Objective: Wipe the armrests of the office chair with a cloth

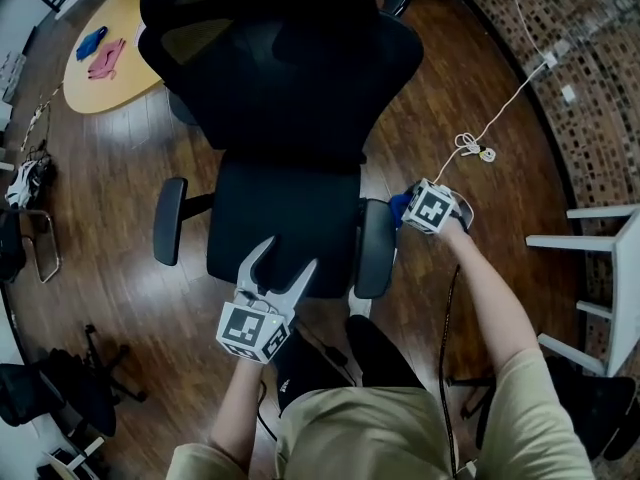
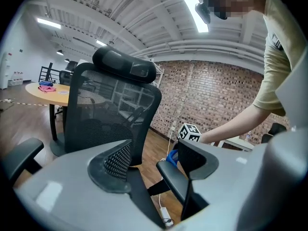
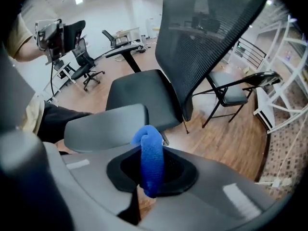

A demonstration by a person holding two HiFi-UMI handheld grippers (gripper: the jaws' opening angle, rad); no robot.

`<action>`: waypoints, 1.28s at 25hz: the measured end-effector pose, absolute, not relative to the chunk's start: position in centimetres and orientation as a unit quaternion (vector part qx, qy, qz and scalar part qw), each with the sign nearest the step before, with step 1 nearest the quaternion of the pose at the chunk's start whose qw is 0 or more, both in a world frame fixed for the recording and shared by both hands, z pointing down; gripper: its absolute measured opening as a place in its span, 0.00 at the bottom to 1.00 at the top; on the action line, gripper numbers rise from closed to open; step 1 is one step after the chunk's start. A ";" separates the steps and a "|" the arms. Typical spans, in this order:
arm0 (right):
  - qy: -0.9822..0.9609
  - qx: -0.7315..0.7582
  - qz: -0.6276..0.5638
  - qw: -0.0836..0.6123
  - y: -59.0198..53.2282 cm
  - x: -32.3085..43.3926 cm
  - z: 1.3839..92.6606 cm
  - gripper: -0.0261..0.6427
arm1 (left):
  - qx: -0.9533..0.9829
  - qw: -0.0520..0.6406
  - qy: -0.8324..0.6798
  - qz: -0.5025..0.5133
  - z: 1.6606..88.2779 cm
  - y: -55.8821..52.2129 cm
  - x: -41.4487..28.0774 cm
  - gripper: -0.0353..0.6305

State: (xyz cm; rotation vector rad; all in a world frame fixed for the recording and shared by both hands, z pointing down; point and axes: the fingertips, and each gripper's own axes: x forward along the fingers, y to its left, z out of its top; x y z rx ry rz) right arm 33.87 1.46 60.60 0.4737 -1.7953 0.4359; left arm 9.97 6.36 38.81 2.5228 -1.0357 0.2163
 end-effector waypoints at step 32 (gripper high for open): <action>-0.491 -0.552 0.295 0.606 9.4 20.5 61.6 0.07 | 0.909 0.249 -0.335 0.012 50.6 0.3 3.0 0.48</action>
